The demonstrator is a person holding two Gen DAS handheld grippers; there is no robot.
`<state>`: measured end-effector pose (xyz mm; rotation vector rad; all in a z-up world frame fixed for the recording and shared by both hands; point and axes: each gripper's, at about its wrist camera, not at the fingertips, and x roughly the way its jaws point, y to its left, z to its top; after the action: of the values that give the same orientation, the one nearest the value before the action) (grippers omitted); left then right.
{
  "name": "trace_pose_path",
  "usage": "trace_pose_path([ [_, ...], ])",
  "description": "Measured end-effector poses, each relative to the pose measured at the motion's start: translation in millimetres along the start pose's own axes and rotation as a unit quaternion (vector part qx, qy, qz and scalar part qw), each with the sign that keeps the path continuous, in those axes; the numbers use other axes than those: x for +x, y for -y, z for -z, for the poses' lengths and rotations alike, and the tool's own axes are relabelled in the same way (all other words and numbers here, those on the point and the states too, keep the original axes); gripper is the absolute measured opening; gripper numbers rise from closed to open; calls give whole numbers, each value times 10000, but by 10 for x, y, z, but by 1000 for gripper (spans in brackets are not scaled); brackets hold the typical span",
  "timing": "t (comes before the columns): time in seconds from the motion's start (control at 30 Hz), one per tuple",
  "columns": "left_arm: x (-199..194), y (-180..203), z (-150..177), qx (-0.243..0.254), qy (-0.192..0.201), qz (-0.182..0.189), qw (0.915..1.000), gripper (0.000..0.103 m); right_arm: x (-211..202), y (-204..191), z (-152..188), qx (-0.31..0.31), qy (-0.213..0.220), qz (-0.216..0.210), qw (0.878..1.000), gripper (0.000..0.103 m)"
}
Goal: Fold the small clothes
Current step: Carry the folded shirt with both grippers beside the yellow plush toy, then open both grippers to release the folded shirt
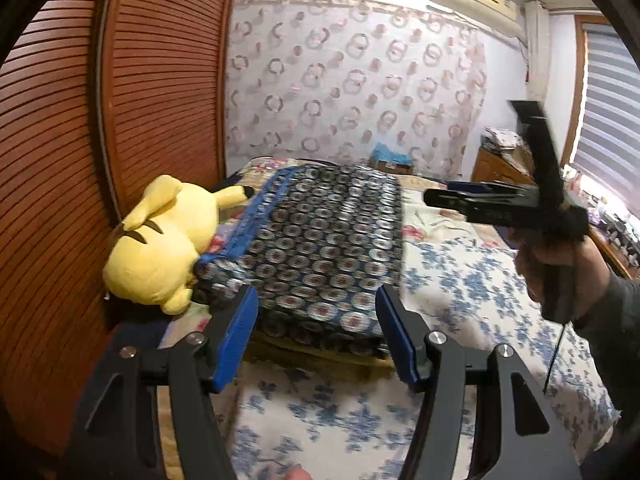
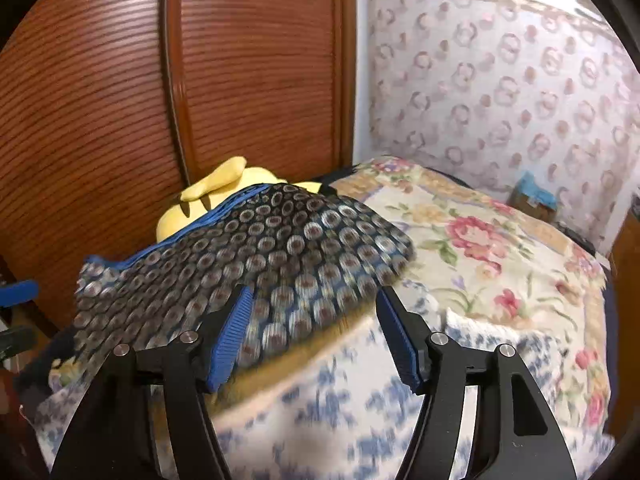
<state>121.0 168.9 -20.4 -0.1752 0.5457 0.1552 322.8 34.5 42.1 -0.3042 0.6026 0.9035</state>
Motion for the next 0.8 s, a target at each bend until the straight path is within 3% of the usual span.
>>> trace_pose_path([
  [0.2,-53,397,56,280,14,115,9995,61,-814,32,443,157,292,200,9992,70],
  [0.5,-181,998,83,493,168,394,9979,61,-2027,185,1153,733,650,1103,9891,75],
  [0.8,-356,1489,102,707,274,662,9949,61,-2764,270,1601,1115,906,1792,9733,75],
])
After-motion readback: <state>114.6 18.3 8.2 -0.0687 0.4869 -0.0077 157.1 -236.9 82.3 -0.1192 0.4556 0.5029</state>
